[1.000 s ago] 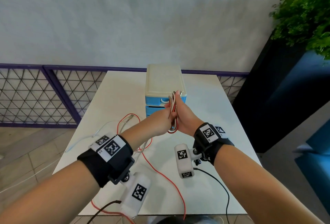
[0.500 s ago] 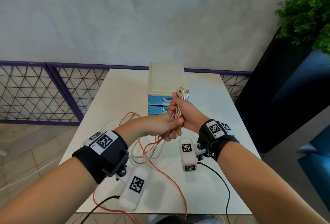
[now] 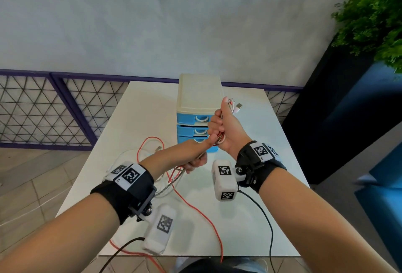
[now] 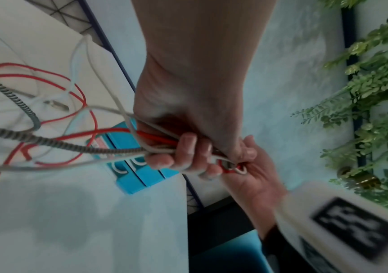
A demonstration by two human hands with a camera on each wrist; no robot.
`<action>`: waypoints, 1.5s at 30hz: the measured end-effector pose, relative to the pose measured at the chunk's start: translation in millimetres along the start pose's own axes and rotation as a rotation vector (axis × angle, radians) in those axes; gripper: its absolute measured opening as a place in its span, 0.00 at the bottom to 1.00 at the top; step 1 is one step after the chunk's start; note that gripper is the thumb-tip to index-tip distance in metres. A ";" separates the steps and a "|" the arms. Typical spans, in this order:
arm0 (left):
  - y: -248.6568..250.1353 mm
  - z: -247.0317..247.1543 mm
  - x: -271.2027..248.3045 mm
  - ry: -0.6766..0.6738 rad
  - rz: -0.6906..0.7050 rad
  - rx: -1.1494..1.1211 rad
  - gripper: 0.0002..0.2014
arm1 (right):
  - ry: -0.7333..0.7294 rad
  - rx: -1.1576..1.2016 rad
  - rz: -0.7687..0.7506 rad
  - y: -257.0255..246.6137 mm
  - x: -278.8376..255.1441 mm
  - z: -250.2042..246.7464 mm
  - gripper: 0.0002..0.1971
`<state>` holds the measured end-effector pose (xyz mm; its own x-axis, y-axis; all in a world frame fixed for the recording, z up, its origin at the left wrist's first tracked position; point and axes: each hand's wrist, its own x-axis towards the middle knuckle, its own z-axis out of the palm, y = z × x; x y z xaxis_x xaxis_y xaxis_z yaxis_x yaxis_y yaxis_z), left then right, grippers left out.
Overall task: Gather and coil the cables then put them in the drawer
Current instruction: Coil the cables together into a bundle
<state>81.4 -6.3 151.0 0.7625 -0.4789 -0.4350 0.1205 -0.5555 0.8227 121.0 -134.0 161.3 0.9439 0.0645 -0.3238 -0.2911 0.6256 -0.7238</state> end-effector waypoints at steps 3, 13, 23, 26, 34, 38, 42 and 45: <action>-6.2 -1.1 -2.3 -0.056 0.095 -0.114 0.35 | -0.010 0.033 -0.023 -1.7 -1.4 -1.0 0.24; -42.6 -11.1 -8.3 -0.259 0.021 -0.212 0.26 | 0.050 0.093 -0.147 -31.4 4.1 -17.9 0.22; -29.2 -26.0 10.7 0.293 0.063 0.272 0.19 | -0.078 -0.321 -0.007 -30.9 -4.0 -22.1 0.20; -22.6 -30.4 9.7 0.356 0.132 0.293 0.17 | -0.097 -0.505 0.015 -25.0 -6.9 -22.5 0.21; -3.4 -34.5 3.2 0.492 0.380 0.646 0.14 | -0.231 -0.614 0.169 -23.8 -16.7 -19.3 0.20; 10.5 -39.6 1.6 0.517 0.551 0.869 0.08 | -0.465 -0.551 0.348 -20.3 -23.8 -19.4 0.26; 16.1 -41.3 3.8 0.461 0.612 0.932 0.07 | -0.503 -0.552 0.403 -17.5 -29.8 -16.5 0.29; 16.7 -42.3 2.9 0.391 0.631 0.812 0.06 | -0.520 -0.480 0.393 -17.5 -32.2 -17.1 0.20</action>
<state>112.5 11.8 178.9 0.7058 -0.6653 0.2434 -0.7066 -0.6370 0.3082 93.0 -160.3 174.0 0.6761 0.6376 -0.3692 -0.5401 0.0880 -0.8370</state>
